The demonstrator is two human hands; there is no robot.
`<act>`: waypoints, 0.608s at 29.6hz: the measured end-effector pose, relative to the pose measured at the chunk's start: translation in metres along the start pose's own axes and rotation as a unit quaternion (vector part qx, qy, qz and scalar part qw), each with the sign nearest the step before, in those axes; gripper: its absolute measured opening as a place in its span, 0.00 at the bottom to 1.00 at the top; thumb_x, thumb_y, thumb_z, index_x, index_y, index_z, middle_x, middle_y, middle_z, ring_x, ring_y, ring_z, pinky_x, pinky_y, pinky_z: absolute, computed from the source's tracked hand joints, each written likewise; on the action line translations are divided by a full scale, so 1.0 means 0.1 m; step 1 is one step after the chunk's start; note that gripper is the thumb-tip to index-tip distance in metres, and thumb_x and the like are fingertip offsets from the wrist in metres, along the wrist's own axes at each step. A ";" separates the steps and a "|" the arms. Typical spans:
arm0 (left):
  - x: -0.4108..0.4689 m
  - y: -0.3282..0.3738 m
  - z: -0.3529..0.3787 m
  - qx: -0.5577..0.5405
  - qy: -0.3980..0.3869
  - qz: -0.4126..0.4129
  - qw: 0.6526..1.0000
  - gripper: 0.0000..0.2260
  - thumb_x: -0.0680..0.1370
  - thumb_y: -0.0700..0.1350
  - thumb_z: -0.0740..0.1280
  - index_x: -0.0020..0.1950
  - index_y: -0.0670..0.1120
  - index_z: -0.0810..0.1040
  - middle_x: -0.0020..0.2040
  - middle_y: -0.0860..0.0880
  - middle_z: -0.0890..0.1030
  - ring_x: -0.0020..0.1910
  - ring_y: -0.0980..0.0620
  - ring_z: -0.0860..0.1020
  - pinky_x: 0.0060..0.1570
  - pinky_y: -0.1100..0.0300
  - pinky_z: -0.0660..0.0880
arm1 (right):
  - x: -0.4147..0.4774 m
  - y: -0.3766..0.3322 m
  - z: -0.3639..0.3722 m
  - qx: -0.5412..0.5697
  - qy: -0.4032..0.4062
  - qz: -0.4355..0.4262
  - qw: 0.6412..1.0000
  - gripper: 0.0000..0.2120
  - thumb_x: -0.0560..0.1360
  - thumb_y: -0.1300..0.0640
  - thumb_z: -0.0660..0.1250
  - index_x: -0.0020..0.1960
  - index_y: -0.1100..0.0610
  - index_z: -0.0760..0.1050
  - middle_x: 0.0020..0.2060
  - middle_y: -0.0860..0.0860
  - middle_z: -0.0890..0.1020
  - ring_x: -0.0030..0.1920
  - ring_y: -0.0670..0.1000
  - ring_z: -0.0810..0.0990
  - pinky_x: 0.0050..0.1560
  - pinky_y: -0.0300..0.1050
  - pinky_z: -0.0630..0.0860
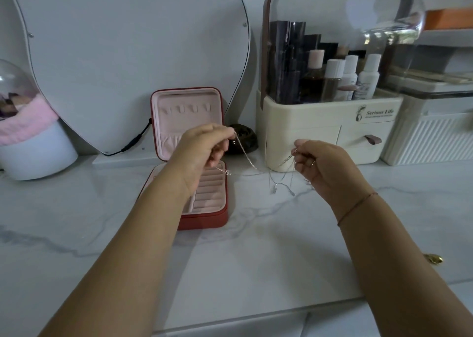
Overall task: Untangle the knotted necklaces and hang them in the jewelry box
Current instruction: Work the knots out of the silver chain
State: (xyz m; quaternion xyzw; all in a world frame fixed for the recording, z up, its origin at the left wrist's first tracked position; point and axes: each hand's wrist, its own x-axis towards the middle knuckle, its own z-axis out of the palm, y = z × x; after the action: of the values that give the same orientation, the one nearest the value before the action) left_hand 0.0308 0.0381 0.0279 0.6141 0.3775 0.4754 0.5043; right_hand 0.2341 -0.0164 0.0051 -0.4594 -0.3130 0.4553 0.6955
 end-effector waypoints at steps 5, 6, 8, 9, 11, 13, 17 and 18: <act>-0.08 -0.06 0.12 0.148 -0.034 0.013 0.988 0.09 0.75 0.47 0.69 0.40 0.43 0.81 0.34 0.50 0.79 0.34 0.56 0.74 0.38 0.62 0.70 | -0.08 -0.03 0.02 -0.016 -0.076 -0.034 0.996 0.06 0.78 0.69 0.61 0.49 0.67 0.76 0.37 0.56 0.78 0.37 0.47 0.79 0.42 0.35 0.78; -0.09 -0.07 0.14 0.167 -0.036 0.016 0.985 0.09 0.75 0.48 0.69 0.41 0.43 0.82 0.35 0.50 0.79 0.35 0.56 0.74 0.39 0.62 0.70 | -0.10 -0.04 0.04 -0.033 -0.088 -0.047 0.994 0.06 0.78 0.68 0.61 0.50 0.67 0.77 0.38 0.56 0.79 0.37 0.46 0.80 0.43 0.35 0.79; -0.11 -0.10 0.19 0.194 -0.027 0.029 0.980 0.08 0.75 0.49 0.70 0.42 0.45 0.82 0.37 0.51 0.79 0.37 0.57 0.75 0.40 0.66 0.71 | -0.13 -0.04 0.06 -0.082 -0.102 -0.079 0.988 0.06 0.78 0.67 0.63 0.52 0.66 0.78 0.37 0.54 0.80 0.36 0.45 0.80 0.44 0.35 0.79; -0.12 -0.11 0.22 0.199 -0.020 0.034 0.979 0.06 0.75 0.49 0.70 0.44 0.47 0.82 0.39 0.52 0.80 0.39 0.58 0.76 0.41 0.69 0.71 | -0.14 -0.04 0.07 -0.113 -0.104 -0.098 0.983 0.07 0.77 0.66 0.64 0.52 0.65 0.79 0.35 0.52 0.81 0.36 0.45 0.79 0.43 0.35 0.78; -0.13 -0.12 0.28 0.165 -0.031 0.034 0.985 0.05 0.75 0.47 0.70 0.49 0.50 0.82 0.46 0.54 0.82 0.47 0.60 0.79 0.45 0.73 0.71 | -0.15 -0.05 0.09 -0.172 -0.110 -0.128 0.971 0.07 0.76 0.64 0.66 0.51 0.62 0.81 0.31 0.49 0.80 0.34 0.45 0.76 0.40 0.35 0.76; -0.14 -0.12 0.30 0.084 -0.073 0.018 0.994 0.08 0.76 0.44 0.69 0.55 0.49 0.82 0.51 0.51 0.84 0.53 0.57 0.80 0.52 0.68 0.72 | -0.17 -0.05 0.11 -0.185 -0.131 -0.135 0.965 0.06 0.76 0.64 0.67 0.50 0.60 0.82 0.29 0.51 0.77 0.32 0.45 0.73 0.37 0.35 0.73; -0.16 -0.14 0.36 -0.005 -0.119 -0.012 0.993 0.09 0.76 0.40 0.68 0.55 0.46 0.82 0.49 0.47 0.84 0.53 0.52 0.81 0.59 0.58 0.74 | -0.19 -0.06 0.13 -0.164 -0.161 -0.127 0.965 0.04 0.74 0.64 0.68 0.48 0.61 0.80 0.29 0.53 0.78 0.28 0.45 0.73 0.34 0.35 0.72; -0.17 -0.14 0.37 -0.017 -0.120 -0.023 0.992 0.09 0.75 0.40 0.69 0.54 0.46 0.82 0.47 0.48 0.85 0.51 0.53 0.81 0.59 0.56 0.74 | -0.20 -0.06 0.13 -0.165 -0.162 -0.125 0.965 0.03 0.74 0.64 0.68 0.47 0.61 0.80 0.29 0.53 0.78 0.28 0.45 0.74 0.33 0.35 0.72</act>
State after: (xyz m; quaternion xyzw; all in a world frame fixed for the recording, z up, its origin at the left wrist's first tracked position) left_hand 0.0626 0.0155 0.0090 0.6491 0.3205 0.3929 0.5671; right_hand 0.2169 -0.0306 0.0151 -0.4446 -0.5474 0.3754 0.6015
